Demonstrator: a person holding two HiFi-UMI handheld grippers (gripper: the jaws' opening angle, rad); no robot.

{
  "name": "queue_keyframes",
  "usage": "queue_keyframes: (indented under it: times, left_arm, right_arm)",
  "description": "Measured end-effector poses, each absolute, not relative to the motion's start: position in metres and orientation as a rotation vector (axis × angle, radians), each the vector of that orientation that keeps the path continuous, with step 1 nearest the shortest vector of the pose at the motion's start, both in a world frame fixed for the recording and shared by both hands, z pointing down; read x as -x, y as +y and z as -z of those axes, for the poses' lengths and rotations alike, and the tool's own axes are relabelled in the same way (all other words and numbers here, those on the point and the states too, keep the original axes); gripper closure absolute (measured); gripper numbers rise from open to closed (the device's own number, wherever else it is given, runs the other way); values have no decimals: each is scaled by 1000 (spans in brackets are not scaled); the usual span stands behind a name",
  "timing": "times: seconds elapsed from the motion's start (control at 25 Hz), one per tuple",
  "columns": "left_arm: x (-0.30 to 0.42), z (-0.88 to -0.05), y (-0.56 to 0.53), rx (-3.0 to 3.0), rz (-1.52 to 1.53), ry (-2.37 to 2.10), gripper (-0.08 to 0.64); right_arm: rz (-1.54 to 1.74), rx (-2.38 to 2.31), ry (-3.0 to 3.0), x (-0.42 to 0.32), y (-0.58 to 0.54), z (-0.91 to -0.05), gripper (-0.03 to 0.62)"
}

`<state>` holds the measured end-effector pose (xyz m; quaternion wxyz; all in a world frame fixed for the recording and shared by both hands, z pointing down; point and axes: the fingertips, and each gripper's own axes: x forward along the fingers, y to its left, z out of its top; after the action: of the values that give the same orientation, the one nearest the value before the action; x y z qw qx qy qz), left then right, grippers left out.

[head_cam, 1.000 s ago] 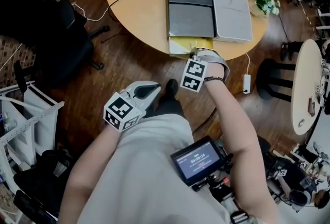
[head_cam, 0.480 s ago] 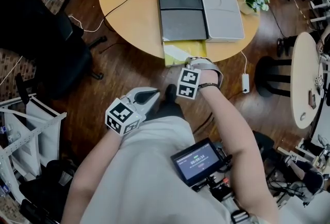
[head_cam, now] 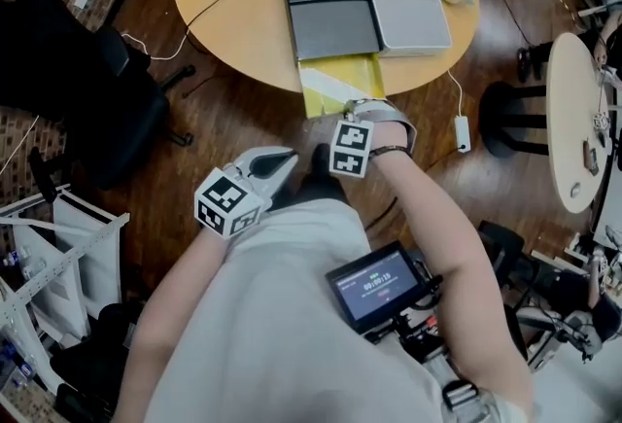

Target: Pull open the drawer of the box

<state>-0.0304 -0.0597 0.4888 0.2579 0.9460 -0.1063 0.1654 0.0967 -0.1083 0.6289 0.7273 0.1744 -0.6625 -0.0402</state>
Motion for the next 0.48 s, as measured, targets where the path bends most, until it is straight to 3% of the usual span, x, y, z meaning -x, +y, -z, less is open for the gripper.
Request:
queue_keyframes:
  times: [0.48]
  left_arm:
    - [31, -485, -76, -2587, -477, -275, 554]
  right_arm:
    - [102, -378, -1456, -90, -121, -624, 560]
